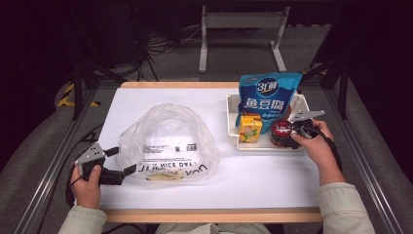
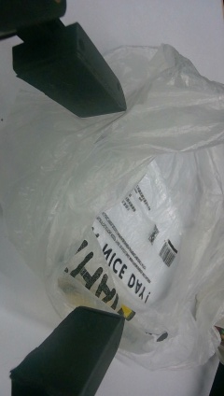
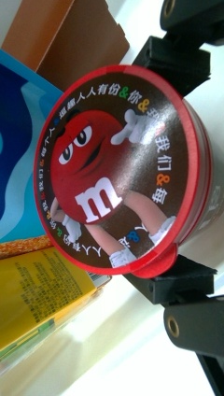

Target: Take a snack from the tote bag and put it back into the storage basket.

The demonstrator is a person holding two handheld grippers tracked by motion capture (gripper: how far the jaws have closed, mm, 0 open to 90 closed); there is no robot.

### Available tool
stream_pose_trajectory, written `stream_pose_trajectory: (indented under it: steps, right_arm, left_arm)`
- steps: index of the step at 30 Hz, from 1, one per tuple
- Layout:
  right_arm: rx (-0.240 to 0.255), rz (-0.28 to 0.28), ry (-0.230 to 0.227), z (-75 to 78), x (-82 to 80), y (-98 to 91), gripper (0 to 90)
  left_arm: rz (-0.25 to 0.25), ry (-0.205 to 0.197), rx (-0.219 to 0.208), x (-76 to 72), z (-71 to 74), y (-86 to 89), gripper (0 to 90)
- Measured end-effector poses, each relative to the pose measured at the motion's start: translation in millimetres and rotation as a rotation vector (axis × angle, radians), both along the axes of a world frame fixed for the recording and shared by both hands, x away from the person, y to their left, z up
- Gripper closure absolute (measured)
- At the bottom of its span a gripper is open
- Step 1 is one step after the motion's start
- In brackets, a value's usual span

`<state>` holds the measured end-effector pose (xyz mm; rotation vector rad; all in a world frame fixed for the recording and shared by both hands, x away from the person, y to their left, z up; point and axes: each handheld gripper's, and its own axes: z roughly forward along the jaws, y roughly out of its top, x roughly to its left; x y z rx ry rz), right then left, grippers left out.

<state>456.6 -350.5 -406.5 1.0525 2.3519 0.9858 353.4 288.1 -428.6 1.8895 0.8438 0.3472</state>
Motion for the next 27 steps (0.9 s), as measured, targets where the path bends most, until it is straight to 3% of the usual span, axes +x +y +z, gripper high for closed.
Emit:
stream_pose_trajectory:
  steps: [10,27]
  right_arm:
    - [-0.005,0.014,0.010,-5.5,1.6,-0.1,25.4]
    - [-0.075,-0.004,0.027,0.5,1.9,4.9,23.5]
  left_arm:
    - [0.001,0.000,0.000,0.0,-0.1,0.3,2.4]
    - [-0.001,-0.001,0.000,0.1,-0.3,0.1,2.4]
